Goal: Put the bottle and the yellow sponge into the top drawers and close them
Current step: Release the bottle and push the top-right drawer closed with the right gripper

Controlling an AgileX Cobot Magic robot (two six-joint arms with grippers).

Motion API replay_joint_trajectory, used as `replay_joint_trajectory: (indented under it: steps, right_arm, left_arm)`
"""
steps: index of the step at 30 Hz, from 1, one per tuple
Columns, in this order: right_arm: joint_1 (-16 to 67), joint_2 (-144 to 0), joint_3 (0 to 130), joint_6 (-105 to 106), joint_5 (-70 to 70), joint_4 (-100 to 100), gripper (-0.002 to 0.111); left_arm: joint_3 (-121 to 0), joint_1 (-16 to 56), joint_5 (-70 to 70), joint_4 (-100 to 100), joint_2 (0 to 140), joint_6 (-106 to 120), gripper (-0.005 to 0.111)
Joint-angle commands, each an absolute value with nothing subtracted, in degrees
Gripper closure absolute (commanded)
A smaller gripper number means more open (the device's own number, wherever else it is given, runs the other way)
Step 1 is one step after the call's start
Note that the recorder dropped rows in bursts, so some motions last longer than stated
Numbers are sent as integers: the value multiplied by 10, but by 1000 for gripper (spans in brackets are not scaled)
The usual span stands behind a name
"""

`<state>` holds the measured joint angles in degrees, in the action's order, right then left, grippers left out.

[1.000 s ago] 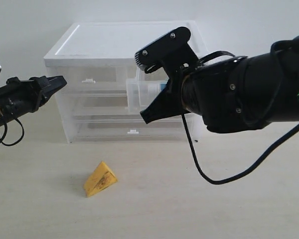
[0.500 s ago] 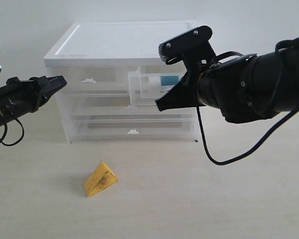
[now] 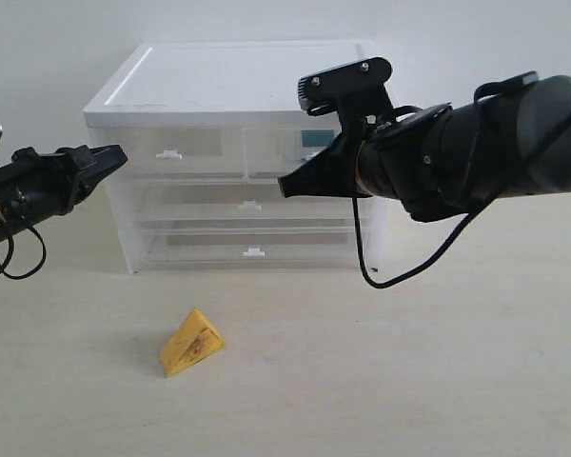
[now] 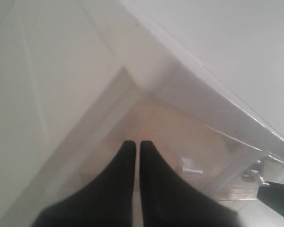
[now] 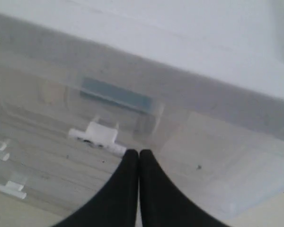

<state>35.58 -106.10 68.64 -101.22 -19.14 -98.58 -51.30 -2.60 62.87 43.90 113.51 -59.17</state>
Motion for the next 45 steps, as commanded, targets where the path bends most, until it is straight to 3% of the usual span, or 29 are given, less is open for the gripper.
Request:
replay_joint_trajectory:
  steps: [1,15,21,30,33,37,40,45]
  right_arm:
    - [354,-1080,705,-1014,-204,-997,108]
    - [354,-1081,715,-1034,-263,-999,108]
    - [354,-1080,715,-1044,-34,-999,108]
    - [354,-1054,709,-1072,123,-999,108]
    - [354,-1006,684,-1048,98,-999,108]
    - [352,-914,609,-1013,-75,-999,108]
    - [319,-906,579,-1025,-71,-999,108]
    - [218,-950,581,-1062,100,-990,108]
  left_arm:
    - [-516,-27,611,413,1138,-590,103]
    - [-516,-27,610,413,1140,-590,103]
    - [-516,-27,609,405,1144,-574,103]
    - [-516,-27,604,409,1144,-577,103]
    - [-516,-27,604,413,1144,-575,103]
    - [-516,-27,604,415,1144,-575,103]
    - [-516,-27,600,430,1144,-608,103]
    - [-516,-27,599,464,1144,-617,103]
